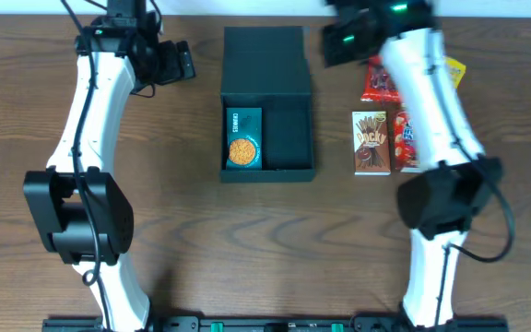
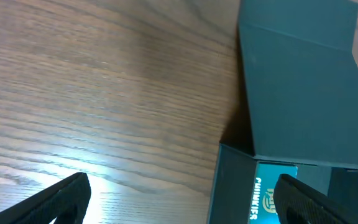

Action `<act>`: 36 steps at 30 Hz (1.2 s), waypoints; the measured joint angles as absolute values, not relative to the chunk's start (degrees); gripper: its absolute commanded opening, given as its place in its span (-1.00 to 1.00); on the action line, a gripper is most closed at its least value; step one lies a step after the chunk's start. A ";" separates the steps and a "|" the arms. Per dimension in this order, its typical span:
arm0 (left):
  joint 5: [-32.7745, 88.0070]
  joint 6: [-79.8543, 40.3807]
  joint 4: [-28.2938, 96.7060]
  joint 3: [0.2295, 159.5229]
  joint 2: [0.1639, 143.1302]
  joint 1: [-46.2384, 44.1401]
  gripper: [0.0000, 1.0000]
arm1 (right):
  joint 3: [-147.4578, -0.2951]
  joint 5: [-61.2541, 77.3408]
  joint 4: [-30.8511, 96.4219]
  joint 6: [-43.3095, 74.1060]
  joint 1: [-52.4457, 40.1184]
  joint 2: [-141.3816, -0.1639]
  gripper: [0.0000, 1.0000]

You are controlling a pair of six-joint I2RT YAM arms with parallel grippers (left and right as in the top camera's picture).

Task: Pack container
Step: 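Withdraw the right gripper and move it over the Pocky box, then grasp the brown Pocky box with the right gripper and lift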

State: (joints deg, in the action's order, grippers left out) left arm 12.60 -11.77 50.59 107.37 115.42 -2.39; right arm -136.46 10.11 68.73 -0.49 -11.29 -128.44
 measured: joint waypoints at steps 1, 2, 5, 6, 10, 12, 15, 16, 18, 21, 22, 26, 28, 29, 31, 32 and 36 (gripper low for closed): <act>12.47 -11.77 50.61 107.37 115.42 -2.66 0.91 | -136.46 10.04 69.17 -0.54 -9.17 -128.60 -0.97; 12.45 -11.77 50.59 107.37 115.42 -2.83 0.91 | -136.44 9.98 69.89 -0.54 -7.31 -129.08 -0.97; 12.45 -11.79 50.59 107.37 115.46 -3.29 0.91 | -136.33 9.47 74.37 -0.75 -2.44 -131.28 -0.03; 12.43 -11.90 50.59 107.37 115.46 -3.40 0.91 | -136.29 9.32 75.94 -1.06 -1.58 -131.79 0.15; 12.38 -12.01 50.48 107.37 115.52 -3.49 0.91 | -135.96 9.23 82.59 -3.86 -0.01 -132.77 0.87; 12.19 -12.01 50.22 107.37 115.61 -3.49 0.90 | -135.92 9.50 83.96 -6.04 -0.01 -132.75 0.98; 12.01 -12.01 49.74 107.37 115.66 -3.49 0.90 | -135.92 9.69 85.03 -6.74 -0.03 -132.75 0.98; 11.99 -12.01 49.60 107.37 115.70 -3.49 0.91 | -135.92 9.74 85.38 -6.90 -0.03 -132.75 0.98; 12.01 -12.01 49.60 107.37 115.72 -3.49 0.91 | -135.92 10.41 86.11 -7.01 -0.01 -132.75 0.98; 11.99 -12.01 49.63 107.37 115.74 -3.49 0.90 | -134.80 11.70 86.04 -7.16 0.05 -132.66 0.98; 11.99 -12.01 49.63 107.37 115.74 -3.49 0.91 | -133.75 12.03 85.60 -7.18 0.10 -132.42 0.98; 11.77 -12.01 49.56 107.37 115.77 -3.49 0.91 | -122.19 13.17 79.77 -7.60 1.23 -128.40 0.99; 11.29 -12.01 49.39 107.37 115.77 -3.49 0.90 | -113.71 13.89 75.53 -7.81 2.90 -124.01 0.99; 10.92 -12.01 49.23 107.37 115.77 -3.49 0.91 | -109.21 14.28 72.75 -7.90 4.01 -121.05 0.98; 10.09 -12.01 48.40 107.37 115.79 -3.49 0.91 | -101.82 14.70 68.23 -7.92 6.04 -115.31 0.98; 9.89 -12.01 47.81 107.37 115.79 -3.49 0.91 | -98.80 14.79 66.41 -7.88 6.76 -112.75 0.99; 9.43 -12.01 46.13 107.37 115.79 -3.49 0.91 | -87.88 14.02 59.20 -7.20 5.74 -105.65 0.99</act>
State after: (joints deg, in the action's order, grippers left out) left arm 9.43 -12.01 46.13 107.37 115.79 -3.49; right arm -87.88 14.02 59.20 -7.20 5.74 -105.65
